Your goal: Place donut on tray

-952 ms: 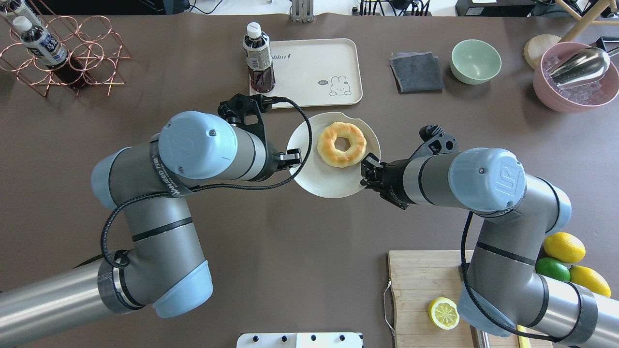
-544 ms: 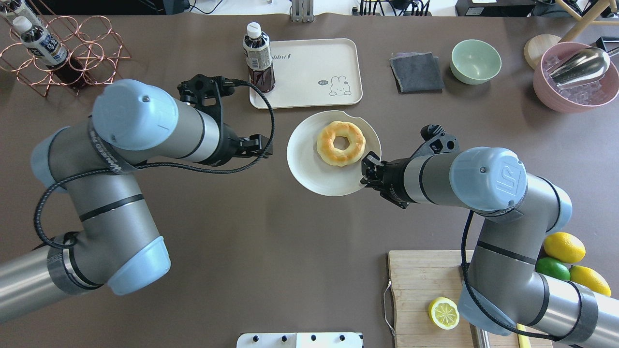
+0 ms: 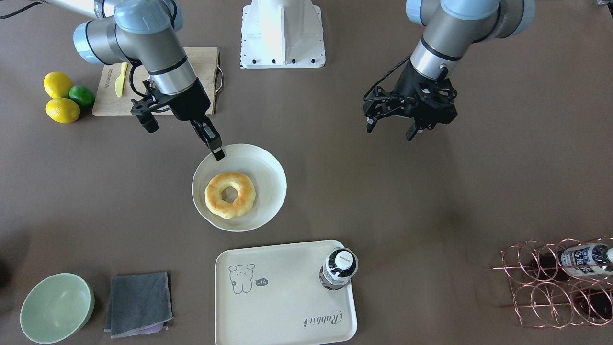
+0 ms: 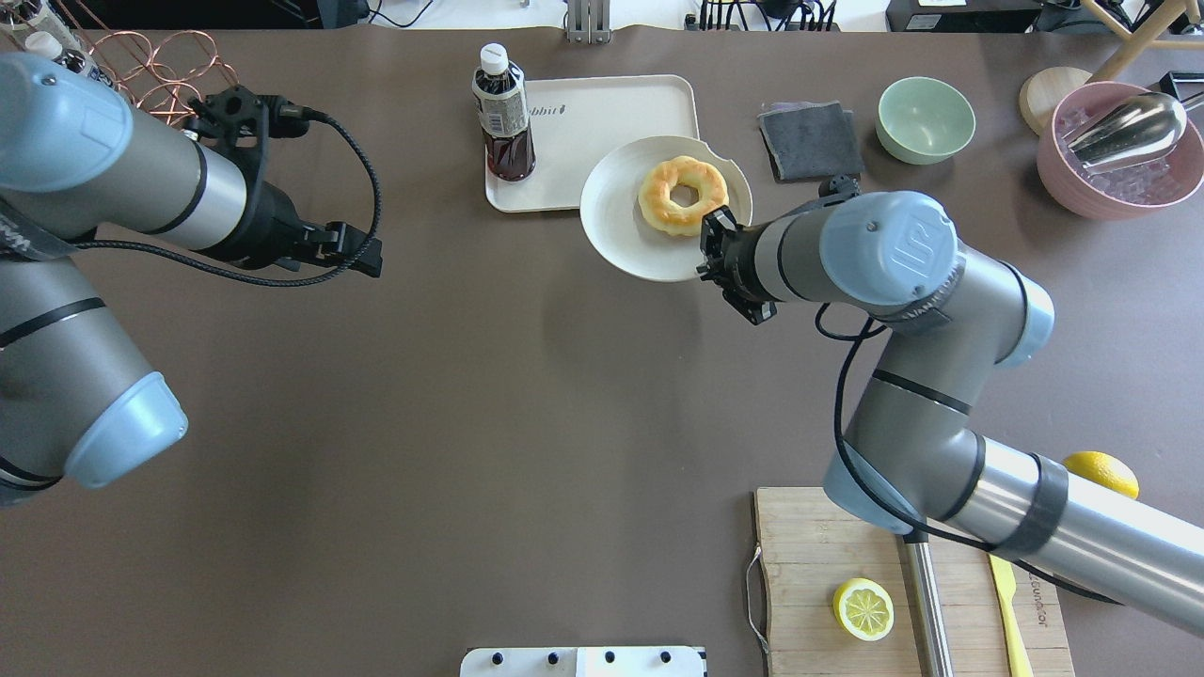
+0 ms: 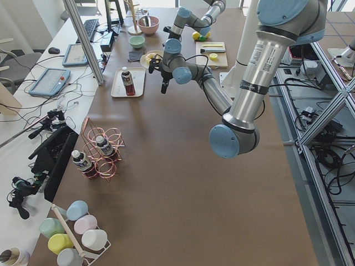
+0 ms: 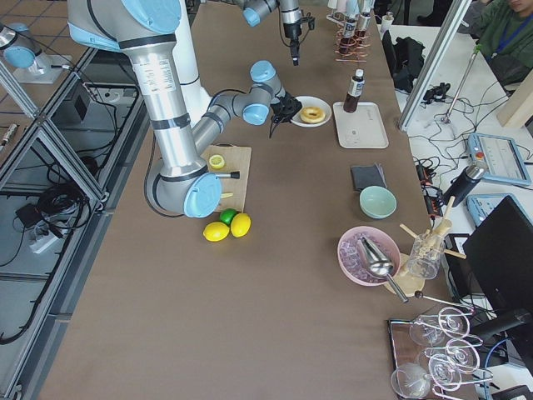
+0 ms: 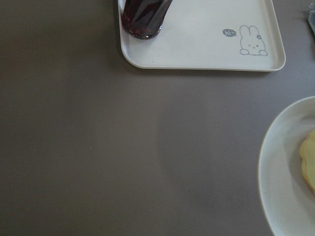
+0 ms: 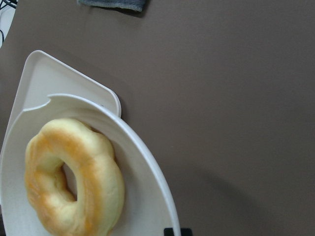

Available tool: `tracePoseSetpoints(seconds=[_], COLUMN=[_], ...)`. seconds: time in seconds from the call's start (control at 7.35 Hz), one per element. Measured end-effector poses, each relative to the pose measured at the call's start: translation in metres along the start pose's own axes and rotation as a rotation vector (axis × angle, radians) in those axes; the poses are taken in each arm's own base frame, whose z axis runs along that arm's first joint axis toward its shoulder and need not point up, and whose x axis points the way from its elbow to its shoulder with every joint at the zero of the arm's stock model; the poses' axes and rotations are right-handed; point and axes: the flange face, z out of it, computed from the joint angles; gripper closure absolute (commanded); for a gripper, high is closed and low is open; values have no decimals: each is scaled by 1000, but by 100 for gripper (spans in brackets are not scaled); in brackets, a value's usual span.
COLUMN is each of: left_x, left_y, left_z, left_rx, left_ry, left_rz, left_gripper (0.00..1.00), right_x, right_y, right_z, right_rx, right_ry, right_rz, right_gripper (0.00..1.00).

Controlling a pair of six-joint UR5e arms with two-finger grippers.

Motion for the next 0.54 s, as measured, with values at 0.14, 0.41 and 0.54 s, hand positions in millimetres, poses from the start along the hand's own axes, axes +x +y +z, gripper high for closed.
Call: tracePoseSetpoints(seconds=[0.14,0.41,0.54], left_x=[-31,-72,-87], left_y=[-5,-3,0], left_z=[-7,-4,2], left_rx=[-16,-19,-15], left_ry=[-4,-2,2], left_rz=[39,84,94], left_gripper=[1,1,1], right_x=[-35,-100,-128], right_y=[-4,-5,1], right_z=[27,83,106], right_rx=[38,124,165], right_ry=[-1,1,-1], right_rz=[72,186,223], right_gripper=[100,100,100])
